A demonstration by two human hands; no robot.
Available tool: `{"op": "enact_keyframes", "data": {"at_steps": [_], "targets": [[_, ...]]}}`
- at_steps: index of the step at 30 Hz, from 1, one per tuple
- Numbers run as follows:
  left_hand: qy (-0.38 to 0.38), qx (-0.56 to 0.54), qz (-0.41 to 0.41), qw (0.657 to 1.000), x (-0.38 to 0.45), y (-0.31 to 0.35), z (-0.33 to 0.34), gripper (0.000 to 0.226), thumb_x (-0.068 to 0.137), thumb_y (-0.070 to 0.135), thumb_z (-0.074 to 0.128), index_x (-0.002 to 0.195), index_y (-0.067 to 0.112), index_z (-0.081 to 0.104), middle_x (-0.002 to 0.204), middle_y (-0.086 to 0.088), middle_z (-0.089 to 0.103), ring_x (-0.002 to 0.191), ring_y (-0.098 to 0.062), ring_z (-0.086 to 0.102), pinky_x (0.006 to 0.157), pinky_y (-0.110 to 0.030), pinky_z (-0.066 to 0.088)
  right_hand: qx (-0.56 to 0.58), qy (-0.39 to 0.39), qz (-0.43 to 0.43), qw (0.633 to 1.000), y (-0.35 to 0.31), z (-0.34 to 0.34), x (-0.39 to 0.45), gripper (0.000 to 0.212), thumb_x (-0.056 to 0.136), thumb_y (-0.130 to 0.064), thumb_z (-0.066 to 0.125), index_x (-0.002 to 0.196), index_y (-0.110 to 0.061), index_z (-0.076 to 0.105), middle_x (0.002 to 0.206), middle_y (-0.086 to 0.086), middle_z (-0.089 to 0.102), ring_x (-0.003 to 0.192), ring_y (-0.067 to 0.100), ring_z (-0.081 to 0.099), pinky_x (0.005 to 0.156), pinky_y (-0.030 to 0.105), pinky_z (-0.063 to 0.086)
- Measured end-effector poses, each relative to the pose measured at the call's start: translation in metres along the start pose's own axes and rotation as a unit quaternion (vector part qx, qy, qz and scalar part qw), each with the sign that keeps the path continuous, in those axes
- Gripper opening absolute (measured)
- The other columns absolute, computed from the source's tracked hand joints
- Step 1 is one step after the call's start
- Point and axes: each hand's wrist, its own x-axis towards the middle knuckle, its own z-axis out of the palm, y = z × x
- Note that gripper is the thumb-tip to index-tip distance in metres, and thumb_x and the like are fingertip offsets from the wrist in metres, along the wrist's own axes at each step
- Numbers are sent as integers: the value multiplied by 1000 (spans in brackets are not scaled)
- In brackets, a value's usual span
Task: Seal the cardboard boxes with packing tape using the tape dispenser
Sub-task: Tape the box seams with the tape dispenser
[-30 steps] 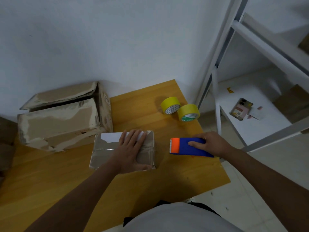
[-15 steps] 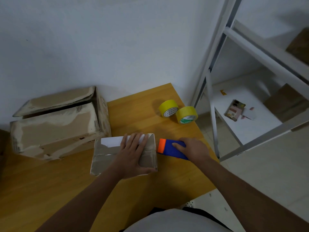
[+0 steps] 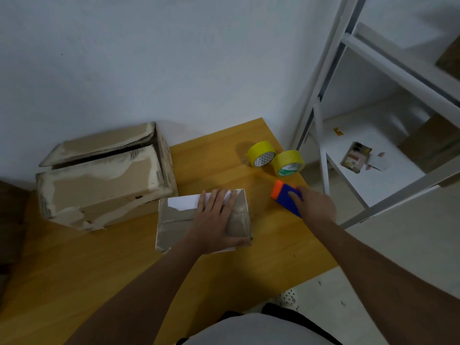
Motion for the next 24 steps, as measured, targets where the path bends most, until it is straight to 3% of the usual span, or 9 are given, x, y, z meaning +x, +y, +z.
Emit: {"op": "enact_keyframes", "data": {"at_steps": [2, 5, 8, 11, 13, 15, 17, 20, 24], "targets": [[-3, 0, 0, 1000, 1, 0, 0, 123, 70, 98, 26, 157, 12, 13, 160, -14, 23, 148, -33, 19, 118, -62, 11, 55, -13, -48, 997, -23, 14, -8, 43, 103, -37, 37, 144, -23, 38, 112, 7, 66, 99, 27, 63, 82, 38, 46], [3, -2, 1, 1000, 1, -1, 1, 123, 69, 98, 28, 157, 13, 14, 159, -14, 25, 148, -32, 21, 117, -63, 13, 128, -151, -49, 979, -52, 38, -22, 59, 96, -12, 49, 150, -24, 28, 140, 10, 45, 122, 31, 50, 97, 43, 45], [9, 4, 4, 1000, 2, 1, 1, 123, 69, 97, 33, 156, 11, 22, 157, -14, 29, 146, -31, 24, 118, -61, 13, 235, -66, -90, 966, -62, 43, -22, 57, 87, 2, 52, 141, -17, 46, 140, 9, 41, 126, 28, 43, 102, 42, 44], [14, 5, 6, 1000, 1, 1, 0, 122, 69, 97, 33, 156, 12, 22, 158, -14, 28, 147, -30, 24, 118, -60, 12, 473, -133, -82, 867, -76, 30, -16, 68, 81, 18, 40, 137, -18, 53, 134, 9, 52, 105, 17, 55, 85, 31, 50], [21, 2, 9, 1000, 0, 1, -1, 121, 70, 96, 32, 156, 11, 23, 157, -15, 29, 146, -31, 25, 118, -61, 14, 551, -237, -7, 800, -81, 21, -15, 73, 82, 20, 36, 138, -25, 51, 124, 6, 59, 80, 10, 55, 62, 20, 45], [27, -1, 16, 1000, -2, 0, -2, 121, 70, 96, 31, 155, 11, 24, 157, -15, 30, 146, -32, 26, 118, -61, 15, 563, -267, -1, 782, -81, 19, -17, 67, 83, 21, 38, 135, -18, 55, 105, 1, 64, 70, -2, 56, 54, 11, 42], [30, -1, 21, 999, -3, -1, -1, 120, 71, 95, 32, 155, 10, 25, 157, -16, 31, 146, -32, 26, 118, -61, 14, 581, -254, 19, 773, -74, 18, -19, 46, 88, 14, 47, 125, -9, 60, 89, 3, 64, 71, -1, 60, 55, 10, 44], [32, 0, 24, 999, -3, -2, 0, 121, 71, 95, 32, 155, 10, 24, 157, -16, 30, 146, -32, 24, 118, -61, 14, 571, -230, 42, 787, -62, 17, -23, 20, 93, -6, 59, 110, -12, 67, 106, 10, 64, 97, 21, 62, 78, 28, 55], [30, 0, 27, 999, -3, -2, 0, 121, 71, 96, 34, 155, 10, 23, 157, -16, 29, 146, -32, 23, 117, -62, 15, 596, -191, 40, 779, -56, 19, -32, 13, 97, -14, 56, 91, -8, 66, 87, 3, 62, 80, 13, 57, 70, 21, 48]]}}
